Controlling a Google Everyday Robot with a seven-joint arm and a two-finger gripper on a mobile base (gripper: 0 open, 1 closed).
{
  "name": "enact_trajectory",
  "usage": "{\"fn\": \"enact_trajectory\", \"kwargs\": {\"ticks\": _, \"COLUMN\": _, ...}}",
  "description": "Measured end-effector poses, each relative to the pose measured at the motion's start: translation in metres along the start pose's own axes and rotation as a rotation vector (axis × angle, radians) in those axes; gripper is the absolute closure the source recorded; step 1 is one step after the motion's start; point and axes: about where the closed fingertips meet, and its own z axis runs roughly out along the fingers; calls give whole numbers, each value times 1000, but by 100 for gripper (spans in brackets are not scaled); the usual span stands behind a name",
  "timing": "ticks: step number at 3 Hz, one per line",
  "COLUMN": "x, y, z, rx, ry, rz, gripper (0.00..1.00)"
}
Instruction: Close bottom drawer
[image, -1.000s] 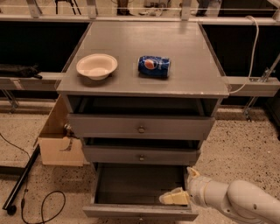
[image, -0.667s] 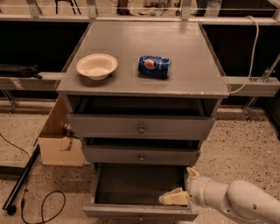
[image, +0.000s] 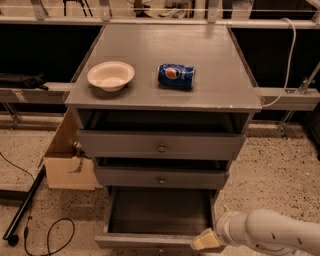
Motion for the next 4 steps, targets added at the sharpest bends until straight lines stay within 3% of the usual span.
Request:
{"fn": "enact_trajectory", "kwargs": {"ticks": 1, "x": 47, "y": 4, "z": 6, "rx": 58, "ry": 157, "rz": -11, "gripper": 0}}
{"fn": "enact_trajectory", "kwargs": {"ticks": 2, "x": 34, "y": 11, "z": 14, "rx": 33, "ry": 149, "rz": -43, "gripper": 0}}
{"fn": "enact_trajectory", "kwargs": {"ticks": 3, "x": 40, "y": 12, "z": 20, "rx": 17, "ry": 164, "rz": -79, "gripper": 0}}
{"fn": "enact_trajectory", "kwargs": {"ticks": 4, "x": 43, "y": 15, "z": 35, "rx": -55, "ry": 145, "rz": -152, "gripper": 0}}
